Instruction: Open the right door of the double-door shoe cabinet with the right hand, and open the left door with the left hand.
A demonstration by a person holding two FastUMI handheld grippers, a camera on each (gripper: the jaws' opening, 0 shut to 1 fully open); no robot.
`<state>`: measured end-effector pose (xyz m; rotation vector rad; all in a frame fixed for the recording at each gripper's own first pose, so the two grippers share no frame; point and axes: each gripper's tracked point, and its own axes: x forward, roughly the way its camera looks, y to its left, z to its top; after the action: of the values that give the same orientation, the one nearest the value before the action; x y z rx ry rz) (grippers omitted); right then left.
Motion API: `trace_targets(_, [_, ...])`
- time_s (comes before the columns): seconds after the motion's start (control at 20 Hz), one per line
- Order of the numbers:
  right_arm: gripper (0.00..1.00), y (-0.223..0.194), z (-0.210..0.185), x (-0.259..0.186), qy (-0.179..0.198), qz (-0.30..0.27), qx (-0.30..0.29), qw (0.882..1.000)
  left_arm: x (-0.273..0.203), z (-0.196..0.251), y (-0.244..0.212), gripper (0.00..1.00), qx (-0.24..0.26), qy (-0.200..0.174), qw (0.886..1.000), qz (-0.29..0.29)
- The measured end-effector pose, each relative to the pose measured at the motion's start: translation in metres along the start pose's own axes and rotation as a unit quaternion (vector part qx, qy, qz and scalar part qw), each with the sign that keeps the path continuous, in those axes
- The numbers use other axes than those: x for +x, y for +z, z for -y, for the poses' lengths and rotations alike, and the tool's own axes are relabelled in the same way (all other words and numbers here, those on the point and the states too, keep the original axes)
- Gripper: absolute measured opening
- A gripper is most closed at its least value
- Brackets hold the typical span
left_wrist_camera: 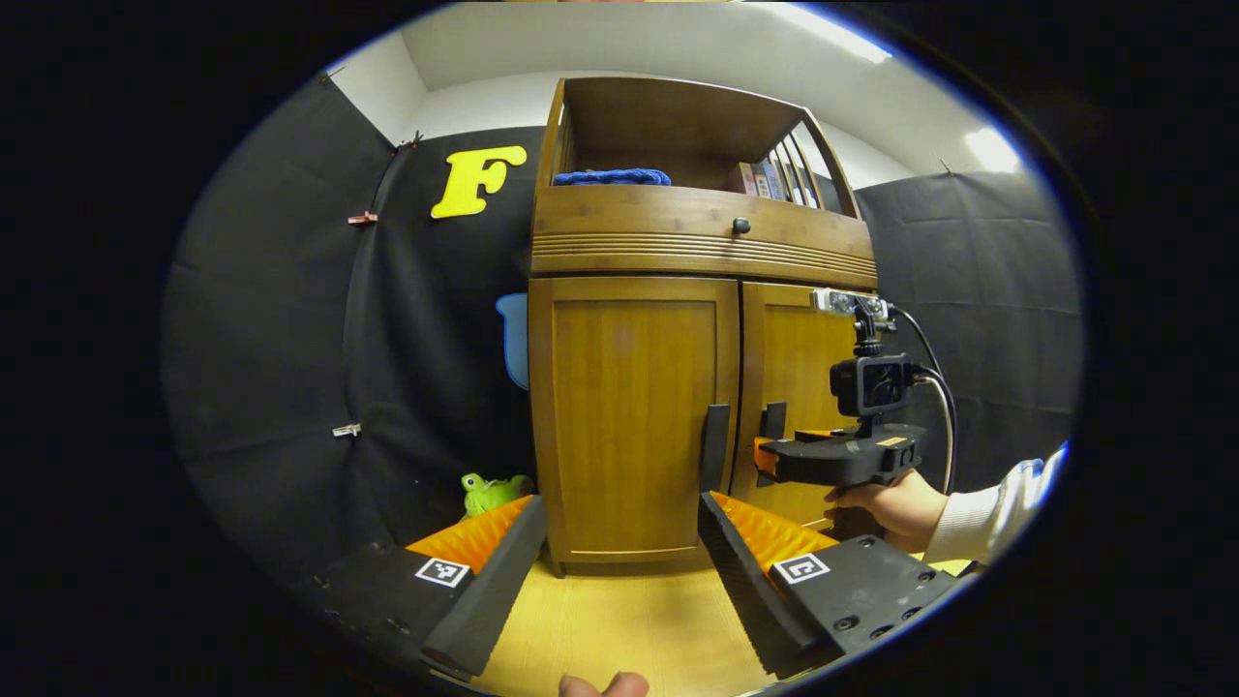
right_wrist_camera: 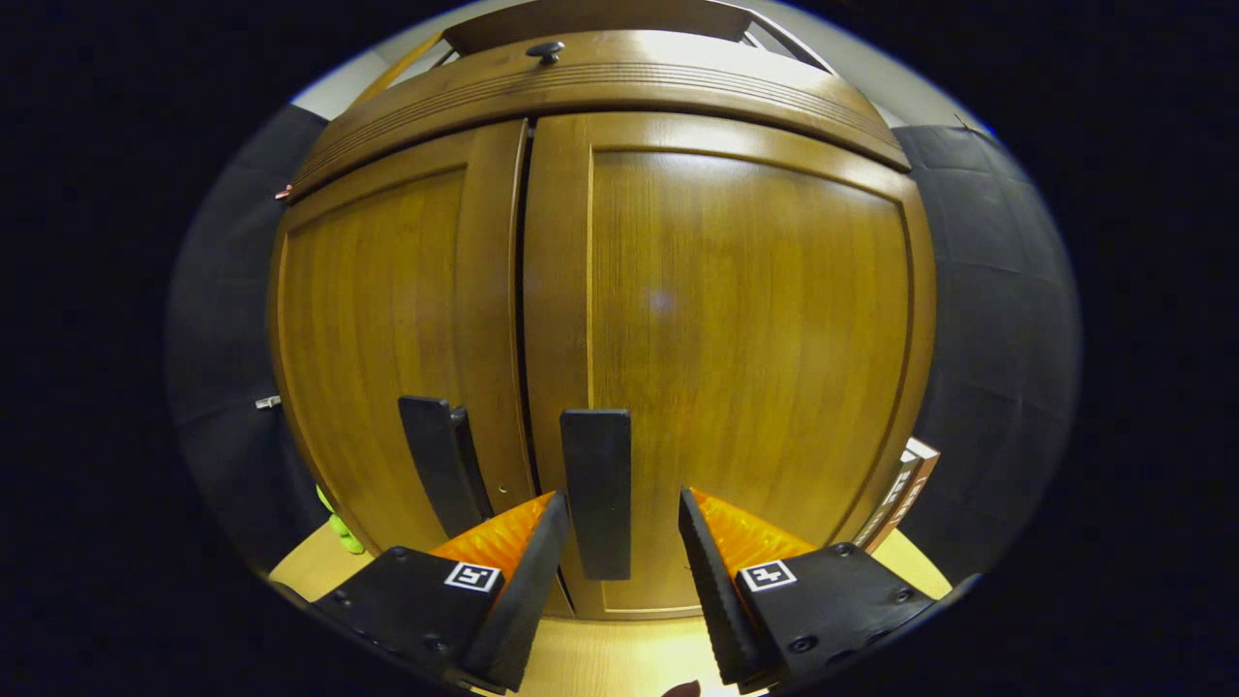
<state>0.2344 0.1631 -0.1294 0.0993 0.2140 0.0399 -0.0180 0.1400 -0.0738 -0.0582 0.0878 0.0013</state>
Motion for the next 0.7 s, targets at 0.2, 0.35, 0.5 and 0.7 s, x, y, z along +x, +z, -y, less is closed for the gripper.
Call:
trace_targets(0.2, [0.51,-0.003,-0.009,0.014,-0.002,-0.004,0.006,1.000,-0.002,-0.004,-0.002,0.98,-0.004,0.004,1.000,-0.003])
trace_targets(0.35, [0.36,0.000,0.001,0.016,-0.020,-0.003,-0.007,1.000,-0.003,-0.005,0.001,0.98,-0.007,0.007,1.000,-0.001])
trace_targets(0.5, [0.30,-0.001,-0.001,0.010,-0.009,-0.012,-0.008,1.000,-0.006,-0.005,0.007,0.98,-0.008,0.009,1.000,0.001])
trace_targets(0.7, [0.30,-0.006,0.001,-0.014,0.017,-0.017,-0.008,1.000,-0.010,-0.004,0.013,0.99,-0.009,0.015,1.000,0.006])
